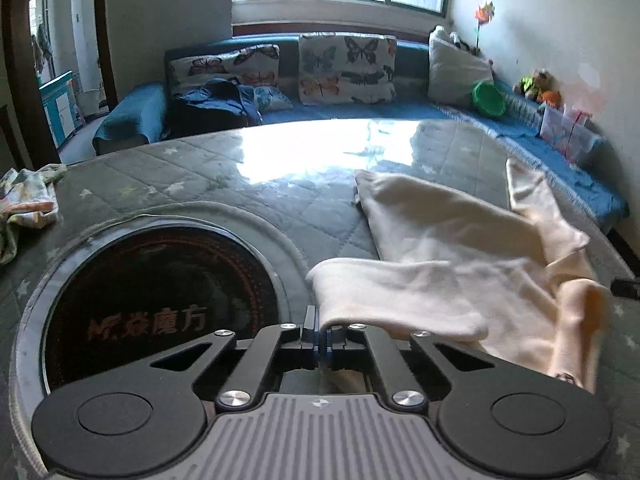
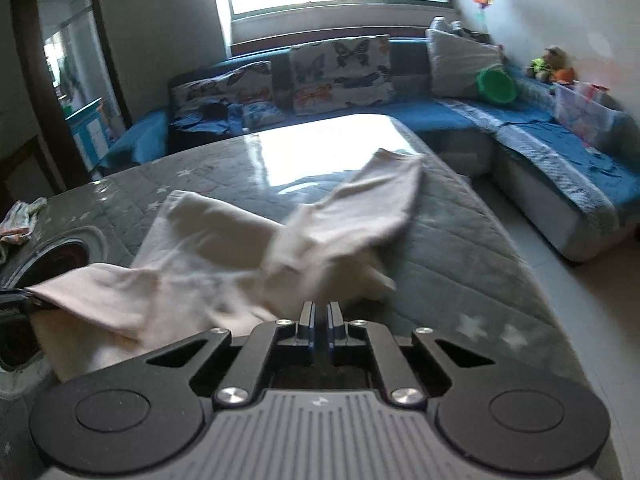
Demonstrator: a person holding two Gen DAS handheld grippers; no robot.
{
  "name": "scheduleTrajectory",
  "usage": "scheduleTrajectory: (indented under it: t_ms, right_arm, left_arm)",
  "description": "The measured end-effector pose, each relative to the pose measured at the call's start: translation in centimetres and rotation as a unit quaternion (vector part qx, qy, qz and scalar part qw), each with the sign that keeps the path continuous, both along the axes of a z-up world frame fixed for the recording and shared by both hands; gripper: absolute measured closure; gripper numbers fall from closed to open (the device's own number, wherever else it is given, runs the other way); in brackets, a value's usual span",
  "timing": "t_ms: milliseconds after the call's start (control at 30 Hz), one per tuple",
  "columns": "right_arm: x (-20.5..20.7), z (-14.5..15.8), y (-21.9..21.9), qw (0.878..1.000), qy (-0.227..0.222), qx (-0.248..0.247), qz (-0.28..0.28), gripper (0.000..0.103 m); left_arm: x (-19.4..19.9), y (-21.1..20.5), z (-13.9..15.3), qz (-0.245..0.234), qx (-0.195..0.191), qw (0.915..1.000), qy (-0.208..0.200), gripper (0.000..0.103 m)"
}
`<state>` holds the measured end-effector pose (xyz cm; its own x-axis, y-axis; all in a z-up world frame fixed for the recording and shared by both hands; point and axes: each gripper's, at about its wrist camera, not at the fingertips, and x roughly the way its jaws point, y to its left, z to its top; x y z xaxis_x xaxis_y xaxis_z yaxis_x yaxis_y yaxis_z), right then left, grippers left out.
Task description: Fold clothes
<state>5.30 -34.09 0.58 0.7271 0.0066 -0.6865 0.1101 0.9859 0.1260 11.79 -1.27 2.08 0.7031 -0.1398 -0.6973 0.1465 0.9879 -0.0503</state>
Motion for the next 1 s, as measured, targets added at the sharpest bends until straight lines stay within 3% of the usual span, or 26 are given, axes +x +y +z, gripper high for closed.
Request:
scheduleTrajectory:
  t_ms: [267,367,500,733,833,900,967,1000]
  right_arm:
    - [-1.5,0.6,-0.2,1.0,-0.007,0.01,0.005,0.091]
    - [-0.1,1.1,1.7,0.999,-0.018,0.01,0.031,0.076]
    - [2.4,0.9,4.7,0.997,-0.013,0.021,0.067,0.065]
    - [6.5,-1.5,10.2,0.993,0.026,0.026,0.108,0.055]
    - [6.9,-2.4,11.6,0.993,0.035,0.01,0.11,0.056]
    - [6.7,-2.6,12.3,0.993,0.029,-0.016,0.111,0.068]
    - [6.0,-2.4,12.2,0.993,0.026,-0.025,0.11,0.087]
    - [5.6,-2.2,12.0,0.993,0.025,-0.028,0.109,0.09]
  left_arm:
    - [-4.4,2.2,1.0,0.014,-0.025,0.9996,-0.004,0.1]
    - [-6.0,2.9,0.9,0.024,-0.032,0.9992,0.0,0.1]
    - [-7.7,4.0,0.7,0.039,-0.044,0.9983,0.008,0.1]
    - [-9.7,6.3,0.8,0.064,-0.048,0.9967,0.012,0.1]
    - [-10.3,7.3,0.9,0.073,-0.051,0.996,0.009,0.1]
    - [-10.7,7.9,0.9,0.078,-0.052,0.9956,0.007,0.1]
    - [-11.0,8.3,1.0,0.082,-0.054,0.9952,0.005,0.1]
    - [-11.2,8.4,1.1,0.083,-0.055,0.995,0.004,0.1]
